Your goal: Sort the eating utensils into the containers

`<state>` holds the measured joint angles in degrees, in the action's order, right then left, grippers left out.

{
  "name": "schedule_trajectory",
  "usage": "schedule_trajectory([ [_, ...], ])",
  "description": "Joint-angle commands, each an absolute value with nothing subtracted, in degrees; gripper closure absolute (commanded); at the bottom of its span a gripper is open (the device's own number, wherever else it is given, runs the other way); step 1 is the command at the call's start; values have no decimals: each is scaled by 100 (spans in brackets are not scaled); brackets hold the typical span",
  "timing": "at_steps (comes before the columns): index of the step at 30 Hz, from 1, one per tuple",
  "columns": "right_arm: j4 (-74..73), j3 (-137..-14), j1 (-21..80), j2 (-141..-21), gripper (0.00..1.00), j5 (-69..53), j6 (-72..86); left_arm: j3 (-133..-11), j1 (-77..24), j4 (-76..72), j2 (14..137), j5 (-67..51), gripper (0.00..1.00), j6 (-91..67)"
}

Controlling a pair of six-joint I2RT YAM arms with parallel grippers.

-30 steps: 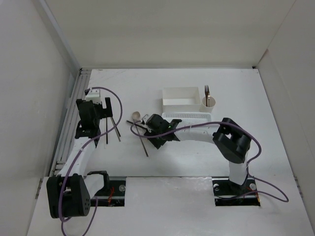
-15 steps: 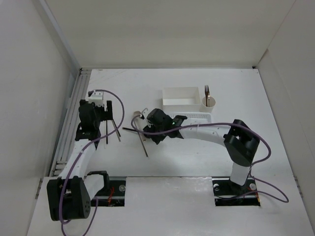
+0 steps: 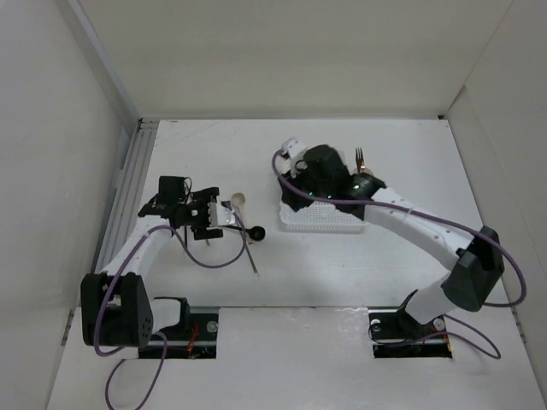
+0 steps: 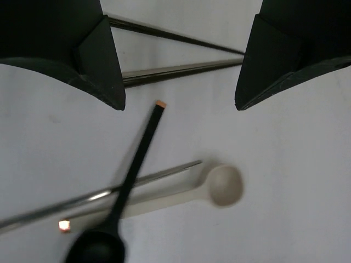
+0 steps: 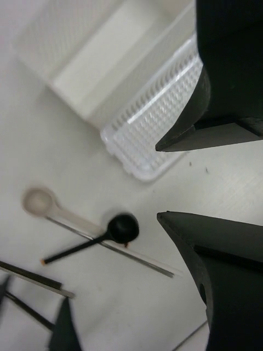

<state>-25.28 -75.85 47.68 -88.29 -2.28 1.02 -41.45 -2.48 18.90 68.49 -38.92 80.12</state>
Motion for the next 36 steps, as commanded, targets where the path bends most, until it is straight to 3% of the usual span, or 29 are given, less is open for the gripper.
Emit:
schedule_trajectory([
  [1, -2101, -7541, 4307, -8148, 47, -597, -104, -4587, -404, 3810, 7318, -4386, 22, 10264],
  [8, -1978, -7401, 3569, -7569, 47, -1168, -352, -5809, -711, 5534, 8637, -4510, 19, 10915],
  [12, -1723, -7216, 3270, -7278, 46, -1169, -465, -6300, -712, 5686, 9350, -4263, 32, 10715],
  [15, -1723, -7216, 3217, -7225, 46, -1107, -518, -6793, -765, 6133, 9877, -4263, 35, 10827],
  [26, -1775, -7339, 2813, -7348, 46, -1169, -694, -6584, -1124, 4635, 10116, -3710, 32, 9573],
  [36, -1775, -7444, 2760, -7471, 46, -1283, -747, -6047, -1441, 3691, 10011, -2971, 59, 9018],
])
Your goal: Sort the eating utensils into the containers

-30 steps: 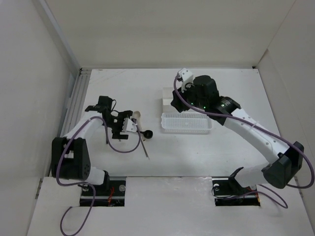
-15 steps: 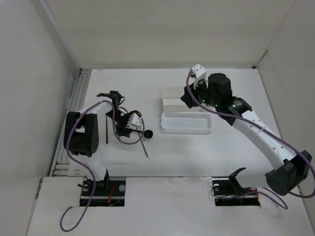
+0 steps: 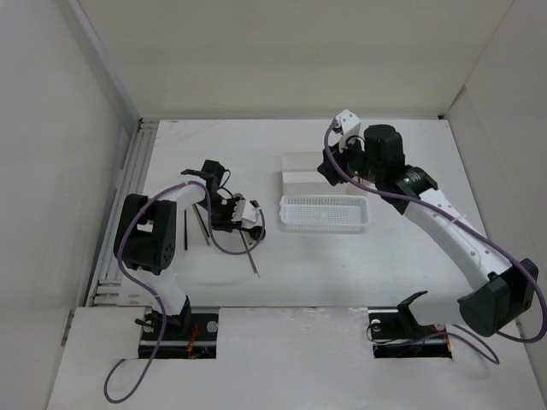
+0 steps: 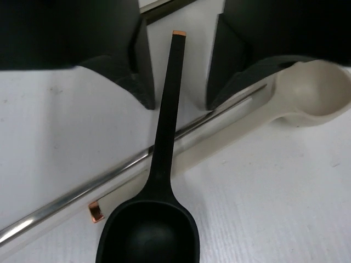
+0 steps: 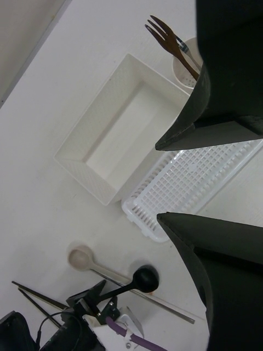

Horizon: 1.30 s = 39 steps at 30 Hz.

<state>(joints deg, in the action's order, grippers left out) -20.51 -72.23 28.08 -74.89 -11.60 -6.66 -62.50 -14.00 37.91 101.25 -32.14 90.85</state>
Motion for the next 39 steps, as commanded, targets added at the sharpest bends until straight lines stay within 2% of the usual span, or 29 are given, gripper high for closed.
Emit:
schedule_trajectory([
  [1, -1775, -7383, 2760, -7410, 46, -1283, -747, -5986, -1441, 3691, 10011, -2971, 65, 9018],
  [4, -1714, -7252, 2760, -7348, 46, -1222, -686, -5985, -1441, 3639, 9958, -2971, 79, 9018],
  [5, -1714, -7251, 2760, -7348, 46, -1222, -625, -5985, -1441, 3639, 9958, -2971, 92, 8922],
  [6, -1714, -7199, 2760, -7287, 46, -1222, -624, -5933, -1441, 3639, 9958, -2971, 97, 8869],
  [7, -1714, -7198, 2760, -7286, 46, -1222, -554, -5933, -1441, 3639, 9958, -2971, 100, 8816],
  [14, -1652, -7075, 2760, -7049, 46, -1108, -439, -5976, -1380, 3830, 9774, -3040, 100, 8815],
  [21, -1258, -7128, 2514, -6855, 46, -546, -1, -7399, -1046, 5202, 9151, -3629, 100, 9167],
  [25, -819, -7181, 1961, -6855, 46, -431, 430, -8295, -1440, 4435, 9097, -4288, 100, 8063],
  [30, -712, -7435, 1293, -6872, 46, -519, 387, -9508, -2293, 2964, 9895, -4044, 100, 6637],
  [36, -712, -7707, 818, -7040, 46, -896, 246, -11571, -2847, 2777, 11626, -3938, 100, 5793],
  [39, -712, -7708, 669, -7092, 46, -1089, 114, -11611, -3233, 2271, 11909, -3528, 100, 5583],
])
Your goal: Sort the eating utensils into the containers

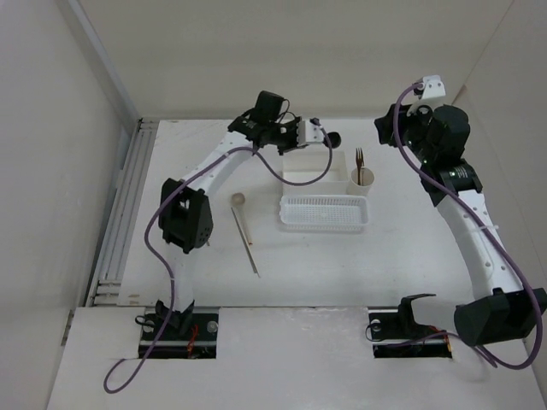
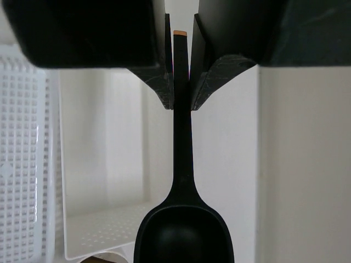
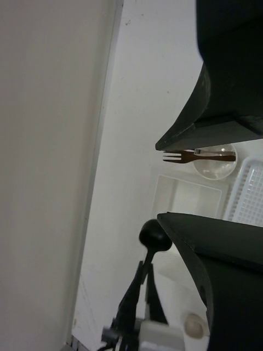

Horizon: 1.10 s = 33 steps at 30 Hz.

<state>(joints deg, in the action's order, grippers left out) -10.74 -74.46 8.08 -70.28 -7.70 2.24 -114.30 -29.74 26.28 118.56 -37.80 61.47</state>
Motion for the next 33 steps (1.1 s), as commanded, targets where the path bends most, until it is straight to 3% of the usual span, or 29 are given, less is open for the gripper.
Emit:
schedule_trajectory([
  [1, -712, -7708, 616, -7093, 46, -1151, 62, -11454, -3321, 2033, 11961, -3359, 100, 5137],
  [11, -800, -7375, 457, -6830, 42, -1459, -246, -11242, -3498, 1424, 12270, -3146, 100, 4148],
  [14, -677, -7251, 457, -6750, 39, -1363, -299, -11101, -3498, 1476, 12270, -3147, 90, 4148],
  [21, -624, -7374, 457, -6882, 39, -1590, -299, -10644, -3305, 1538, 12050, -3208, 90, 4219],
  [23, -624, -7374, 457, -6882, 39, -1591, -299, -10644, -3305, 1538, 12050, -3208, 80, 4359],
  [24, -624, -7374, 457, -6882, 39, -1521, -299, -10644, -3305, 1538, 12050, -3208, 66, 4359],
  [25, -624, -7313, 457, -6882, 39, -1434, -368, -10644, -3305, 1538, 12050, -3260, 38, 4359],
  [27, -571, -7313, 457, -6882, 38, -1433, -421, -10644, -3305, 1425, 12103, -3261, 21, 4149],
  [28, -571, -7313, 457, -6882, 38, -1433, -422, -10644, -3305, 1285, 12042, -3113, 15, 4079],
  [33, -571, -7444, 457, -7014, 38, -1652, -422, -11259, -3252, 801, 11603, -2673, 10, 3359],
])
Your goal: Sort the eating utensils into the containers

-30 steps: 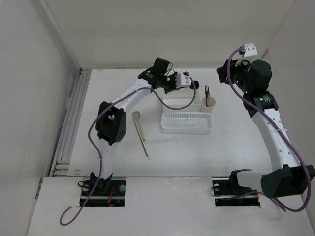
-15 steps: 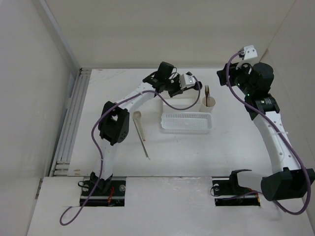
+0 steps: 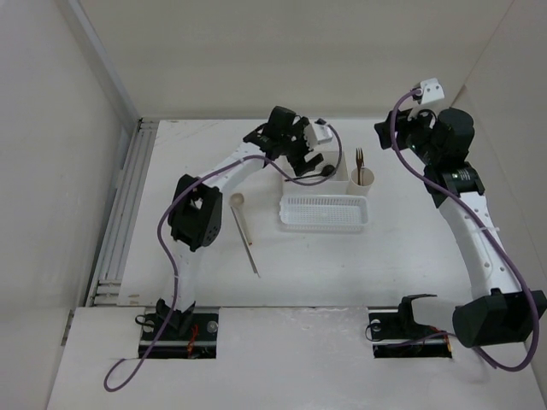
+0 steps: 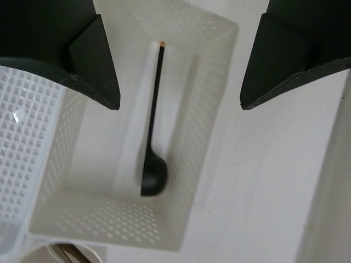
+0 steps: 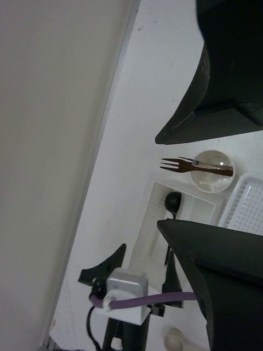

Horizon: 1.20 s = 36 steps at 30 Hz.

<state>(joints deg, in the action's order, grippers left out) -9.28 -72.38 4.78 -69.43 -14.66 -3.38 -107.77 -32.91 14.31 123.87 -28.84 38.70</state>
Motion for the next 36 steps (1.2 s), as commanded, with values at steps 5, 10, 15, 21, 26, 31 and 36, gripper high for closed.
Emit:
schedule_trajectory([
  [5, -571, -7383, 457, -7084, 38, -1644, -299, -10119, -2971, 324, 10399, -1207, 38, 1726],
  [10, -632, -7208, 597, -6899, 38, -1407, -70, -8021, -2777, 518, 9283, -255, 80, -138],
  [15, -1098, -7259, 1220, -6838, 38, -924, -70, -6980, -2725, 1166, 8886, -519, 88, -395],
  [21, -1318, -7102, 2056, -6653, 38, -300, 264, -6522, -2540, 1644, 9342, -676, 53, -940],
  [26, -1485, -6987, 2312, -6469, 38, 35, 369, -6319, -2540, 1450, 9290, -511, 62, -993],
  [31, -1643, -6882, 2426, -6337, 38, 325, 422, -6205, -2540, 1651, 9290, -369, 65, -1107],
  [36, -1644, -6829, 2426, -6284, 38, 457, 422, -6073, -2540, 2073, 9448, -431, 63, -1310],
])
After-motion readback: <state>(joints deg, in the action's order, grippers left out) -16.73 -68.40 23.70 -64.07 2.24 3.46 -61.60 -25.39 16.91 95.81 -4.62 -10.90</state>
